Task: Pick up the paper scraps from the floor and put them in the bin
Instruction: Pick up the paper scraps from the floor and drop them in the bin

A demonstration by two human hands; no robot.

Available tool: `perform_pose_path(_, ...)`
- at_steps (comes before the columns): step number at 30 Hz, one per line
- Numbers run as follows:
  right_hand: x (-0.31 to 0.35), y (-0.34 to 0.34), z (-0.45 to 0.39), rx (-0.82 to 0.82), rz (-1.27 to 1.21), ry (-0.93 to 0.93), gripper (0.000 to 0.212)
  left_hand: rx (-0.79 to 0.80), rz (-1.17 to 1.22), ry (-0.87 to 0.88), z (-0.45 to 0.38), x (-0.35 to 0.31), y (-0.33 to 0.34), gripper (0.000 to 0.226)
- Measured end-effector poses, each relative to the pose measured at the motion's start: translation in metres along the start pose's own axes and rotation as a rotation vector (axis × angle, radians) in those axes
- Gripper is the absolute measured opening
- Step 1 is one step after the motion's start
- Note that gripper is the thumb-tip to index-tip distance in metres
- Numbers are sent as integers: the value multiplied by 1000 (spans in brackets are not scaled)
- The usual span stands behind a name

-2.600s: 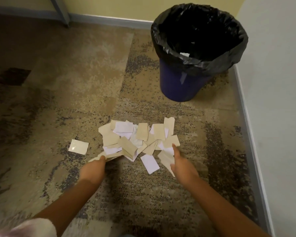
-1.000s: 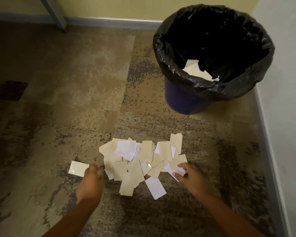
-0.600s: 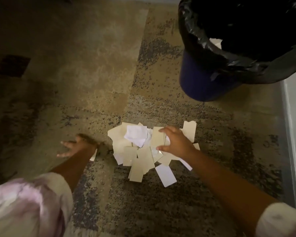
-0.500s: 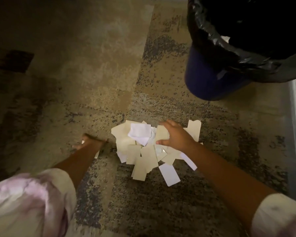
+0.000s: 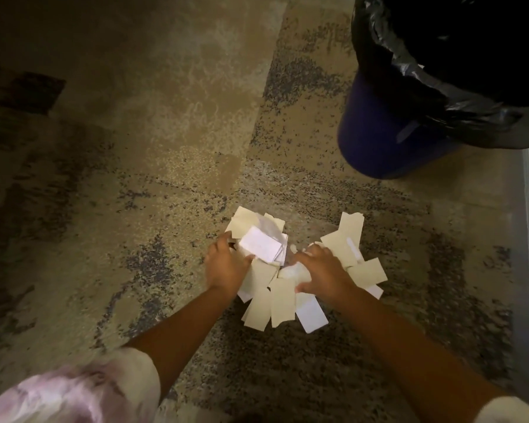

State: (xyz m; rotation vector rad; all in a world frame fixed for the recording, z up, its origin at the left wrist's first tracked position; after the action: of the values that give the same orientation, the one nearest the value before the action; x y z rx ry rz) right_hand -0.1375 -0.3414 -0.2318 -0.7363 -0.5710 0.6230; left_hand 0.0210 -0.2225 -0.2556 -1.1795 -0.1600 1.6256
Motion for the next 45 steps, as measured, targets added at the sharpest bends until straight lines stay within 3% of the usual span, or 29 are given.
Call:
perform_pose_path(3,-10,0,16,-86,-202,45,28,-67,257,-116,3,-3,-1,72)
perform_pose_path(6,-13,-5,32,-137,-347,83,19,-53,422,-208,-2,-9,-3,66)
perform_pose_path(9,-18,-17,38,-174,-502,116,23,10,245,-174,-10,-14,-4,57)
perform_pose_path(13,-26,-49,64,-215,-614,53,31,-145,-13,-33,12,-10,-3,45)
perform_pose_path(16,-20,-96,88,-252,-629,-25,39,-96,-173,14,27,-1,0,65)
perform_pose_path(18,-19,-133,113,-357,-591,-105,43,14,-317,100,42,4,9,85)
perform_pose_path(21,-25,-197,153,-618,-727,-227,41,144,-478,121,53,10,19,99)
perform_pose_path(25,-44,-284,161,-1025,-574,-168,14,104,-273,-10,48,6,14,108)
perform_pose_path(26,-51,-299,153,-1098,-563,-135,15,88,-261,-34,44,4,13,110)
perform_pose_path(28,-65,-321,132,-1151,-685,-107,41,88,-342,-43,39,2,17,114)
perform_pose_path(30,-74,-330,107,-1071,-590,-11,48,124,-416,-43,40,-2,24,117)
perform_pose_path(33,-82,-319,90,-961,-317,117,57,176,-416,-88,44,-5,32,121)
perform_pose_path(37,-54,-275,120,-1223,-187,13,40,138,-428,-106,47,-7,30,116)
perform_pose_path(40,-32,-210,133,-1323,-70,-98,21,78,-435,-99,48,-6,28,102)
perform_pose_path(42,-22,-159,126,-1259,-64,-111,12,16,-402,-100,48,-4,26,92)
perform_pose_path(45,-17,-78,101,-898,-121,3,14,-40,-319,-103,44,1,16,77)
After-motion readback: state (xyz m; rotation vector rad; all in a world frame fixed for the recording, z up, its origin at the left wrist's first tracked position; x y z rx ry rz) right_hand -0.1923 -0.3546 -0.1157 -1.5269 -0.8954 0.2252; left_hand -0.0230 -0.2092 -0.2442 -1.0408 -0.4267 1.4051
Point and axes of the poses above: each hand's wrist, its own z-axis away from the middle knuckle, its own y-axis out of the palm, x = y × z, the point moved 2 cm from there along -z, towards the middle knuckle, and after that the axes turned 7 degrees about z, right-handed, at the moved point
